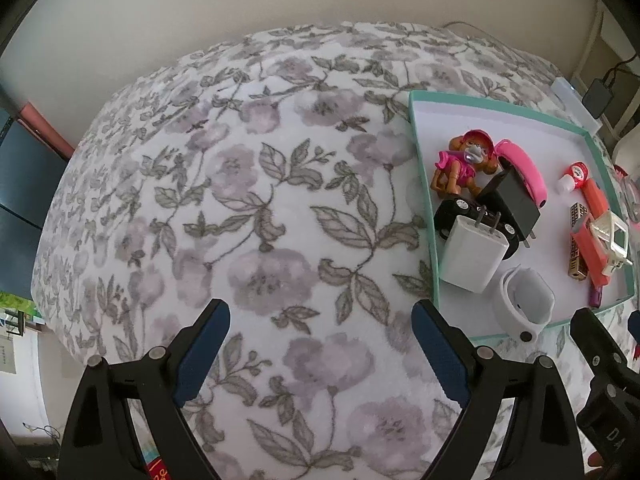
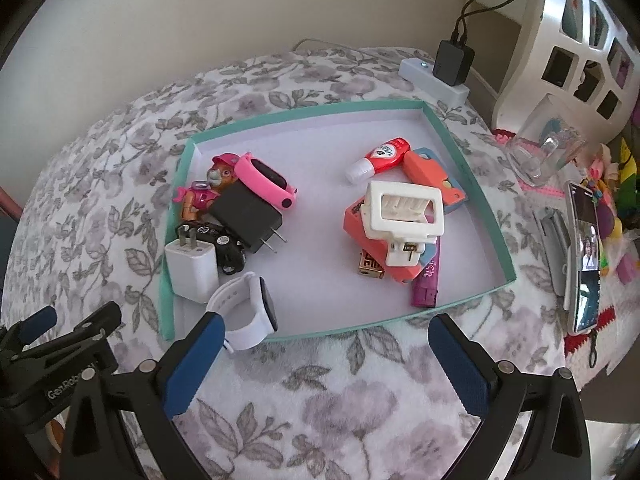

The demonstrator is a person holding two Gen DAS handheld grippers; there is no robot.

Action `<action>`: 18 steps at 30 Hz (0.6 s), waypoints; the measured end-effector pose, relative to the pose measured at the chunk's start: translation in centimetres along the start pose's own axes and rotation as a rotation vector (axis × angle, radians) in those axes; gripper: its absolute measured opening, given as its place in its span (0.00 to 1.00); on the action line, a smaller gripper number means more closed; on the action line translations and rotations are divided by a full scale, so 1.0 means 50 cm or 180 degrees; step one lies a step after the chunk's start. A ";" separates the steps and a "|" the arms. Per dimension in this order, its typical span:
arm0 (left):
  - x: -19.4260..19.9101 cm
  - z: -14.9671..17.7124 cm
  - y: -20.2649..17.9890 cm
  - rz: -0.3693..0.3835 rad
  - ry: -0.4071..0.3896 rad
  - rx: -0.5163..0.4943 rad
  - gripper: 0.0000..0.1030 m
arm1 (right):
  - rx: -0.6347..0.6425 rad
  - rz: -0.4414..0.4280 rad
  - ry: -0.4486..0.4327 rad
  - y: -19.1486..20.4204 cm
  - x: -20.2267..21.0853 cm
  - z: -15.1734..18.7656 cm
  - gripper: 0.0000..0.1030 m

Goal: Organize rigid objects

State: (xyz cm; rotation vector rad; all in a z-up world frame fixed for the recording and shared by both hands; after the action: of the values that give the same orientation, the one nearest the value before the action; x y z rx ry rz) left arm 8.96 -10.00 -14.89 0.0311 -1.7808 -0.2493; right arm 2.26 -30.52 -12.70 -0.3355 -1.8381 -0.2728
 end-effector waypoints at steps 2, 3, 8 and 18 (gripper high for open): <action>0.007 0.003 0.005 0.0030 -0.0032 0.0020 0.90 | -0.0004 -0.0008 -0.0014 0.000 0.004 0.002 1.00; 0.012 0.004 0.006 0.0057 -0.0055 0.0027 0.90 | -0.0006 -0.0011 -0.0018 0.000 0.005 0.003 1.00; 0.027 0.008 0.013 0.0093 -0.0140 0.0062 0.90 | -0.0002 -0.0010 -0.0038 -0.001 0.011 0.007 1.00; 0.038 0.011 0.025 0.0134 -0.0200 0.0142 0.90 | 0.0034 -0.0006 -0.0090 0.005 0.023 0.011 1.00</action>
State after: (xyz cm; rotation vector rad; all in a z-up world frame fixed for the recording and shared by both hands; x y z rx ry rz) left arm 8.15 -8.99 -12.94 0.0178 -1.8475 -0.1822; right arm 1.57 -30.01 -11.75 -0.3318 -1.8672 -0.2608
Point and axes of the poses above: each gripper's, at about its wrist camera, not at the fingertips, and x roughly against the way its jaws point, y to its left, z to its underside, the point moved 10 cm from there along -x, roughly the way its jaws point, and after that the axes turned 7 degrees about y, right-handed, at the moved point
